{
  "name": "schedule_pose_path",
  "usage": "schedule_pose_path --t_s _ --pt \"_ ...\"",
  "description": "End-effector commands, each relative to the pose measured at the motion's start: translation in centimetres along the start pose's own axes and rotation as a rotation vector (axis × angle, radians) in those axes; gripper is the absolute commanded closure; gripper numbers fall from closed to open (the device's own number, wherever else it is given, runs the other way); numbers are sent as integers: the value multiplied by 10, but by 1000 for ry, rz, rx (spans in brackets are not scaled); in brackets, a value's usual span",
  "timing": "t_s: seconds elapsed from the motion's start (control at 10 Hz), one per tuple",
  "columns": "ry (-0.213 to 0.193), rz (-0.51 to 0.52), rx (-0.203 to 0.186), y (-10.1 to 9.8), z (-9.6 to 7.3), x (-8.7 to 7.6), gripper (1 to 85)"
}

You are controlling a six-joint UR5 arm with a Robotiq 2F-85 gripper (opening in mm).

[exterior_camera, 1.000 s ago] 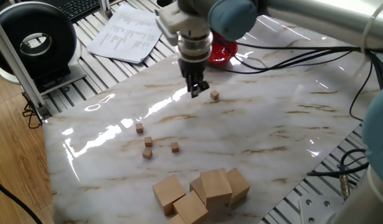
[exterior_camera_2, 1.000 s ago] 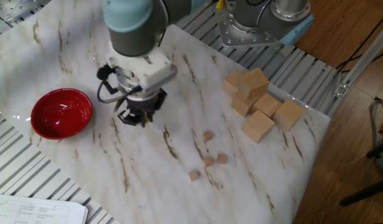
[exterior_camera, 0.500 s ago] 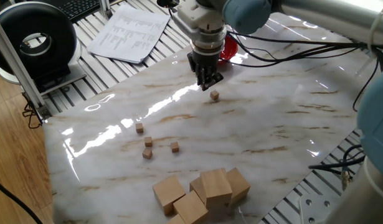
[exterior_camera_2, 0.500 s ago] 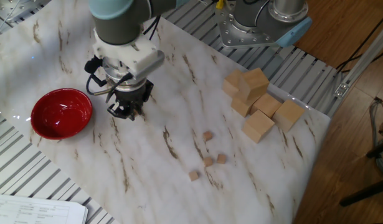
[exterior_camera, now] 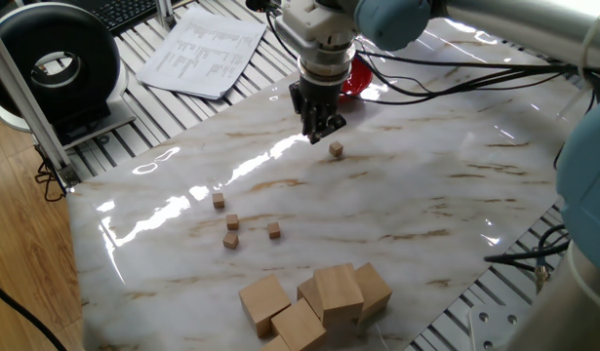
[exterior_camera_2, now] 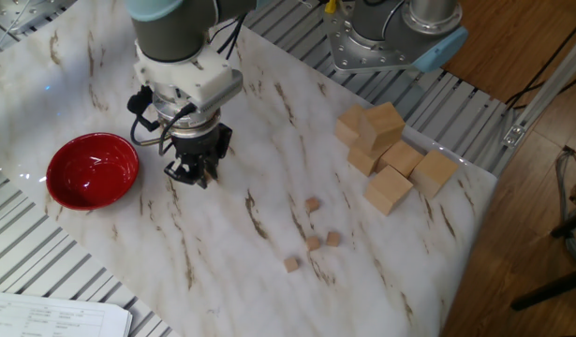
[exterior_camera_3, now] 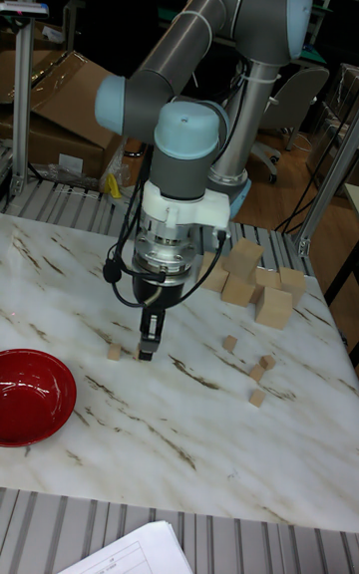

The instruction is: Stack the blocks into a pyramid shape

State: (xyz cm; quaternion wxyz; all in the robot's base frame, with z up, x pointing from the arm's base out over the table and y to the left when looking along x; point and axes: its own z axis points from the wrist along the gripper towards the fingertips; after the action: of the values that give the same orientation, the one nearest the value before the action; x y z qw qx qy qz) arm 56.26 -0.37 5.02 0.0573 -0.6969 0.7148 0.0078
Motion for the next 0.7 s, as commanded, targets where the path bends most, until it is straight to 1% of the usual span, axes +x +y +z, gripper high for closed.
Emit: schedule_pose_path --t_s 0.0,0.3,0.6 --pt "-67 2 17 -5 -1 -12 727" --pt "-94 -7 25 -6 4 -9 730" --pt "-106 -20 28 -4 10 0 730"
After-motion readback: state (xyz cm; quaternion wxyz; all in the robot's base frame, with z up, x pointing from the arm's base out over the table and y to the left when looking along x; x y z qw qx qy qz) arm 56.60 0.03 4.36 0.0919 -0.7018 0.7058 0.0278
